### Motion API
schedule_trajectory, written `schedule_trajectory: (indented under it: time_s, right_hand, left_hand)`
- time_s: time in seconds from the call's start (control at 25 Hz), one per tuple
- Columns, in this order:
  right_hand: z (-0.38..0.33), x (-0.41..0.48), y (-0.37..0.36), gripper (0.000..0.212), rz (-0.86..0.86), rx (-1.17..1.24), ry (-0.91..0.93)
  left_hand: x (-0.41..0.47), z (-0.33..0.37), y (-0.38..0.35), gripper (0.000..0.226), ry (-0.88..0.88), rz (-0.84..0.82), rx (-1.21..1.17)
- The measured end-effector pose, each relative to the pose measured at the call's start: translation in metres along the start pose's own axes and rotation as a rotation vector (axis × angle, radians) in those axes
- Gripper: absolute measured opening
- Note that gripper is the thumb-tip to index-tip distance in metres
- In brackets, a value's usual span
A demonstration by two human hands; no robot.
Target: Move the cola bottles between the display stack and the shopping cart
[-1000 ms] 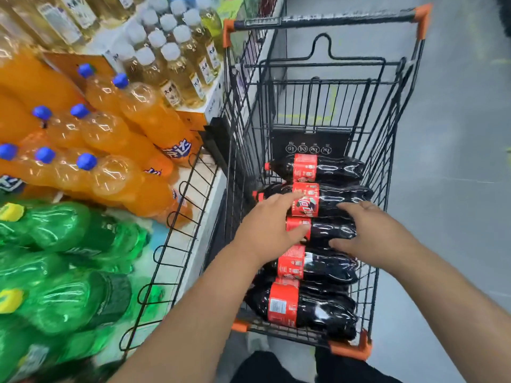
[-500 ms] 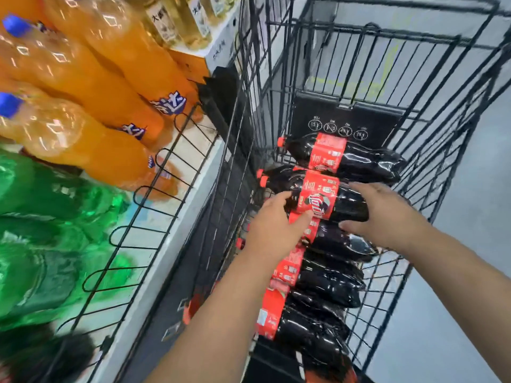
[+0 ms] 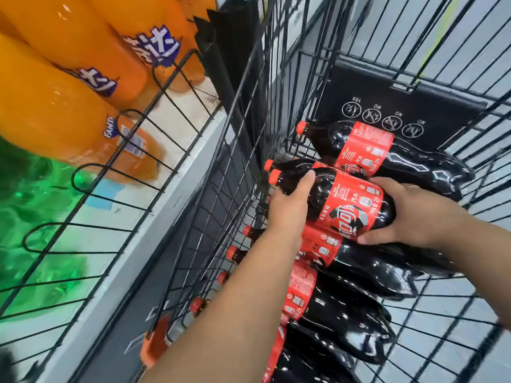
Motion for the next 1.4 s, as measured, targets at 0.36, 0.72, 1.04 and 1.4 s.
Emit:
schedule_trajectory:
  time_s: [0.36,0.72,1.04,1.4]
  right_hand:
    - [-0.001,0.002,0.0,0.125,0.06,-0.057,0.031]
    - [-0.004,0.008,0.001,0.123,-0.033,0.127,0.09]
    - [-0.015,-0.014,-0.011,0.106,-0.108,0.524,0.139]
    - [-0.043,-0.085,-0.055,0.084,0.072,1.15,0.255]
  left_hand:
    - [-0.024,0.023,-0.012,0.065,-0.116,0.071,0.035]
    - [-0.021,0.02,-0.012,0.089,-0.164,0.034,-0.099]
    - [-0.042,0.025,-0.004,0.095,-0.256,-0.095,-0.084]
    - [-0.102,0.075,0.003,0.074,-0.48,-0.202,-0.003]
Point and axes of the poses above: each hand's wrist, its own x-axis towards the middle knuckle, its own y-axis out of the back of the hand, z = x × y, the point moved 9 cm from there along x, towards the middle knuckle, and after that the axes turned 3 degrees about -z, right-handed, at the moved point
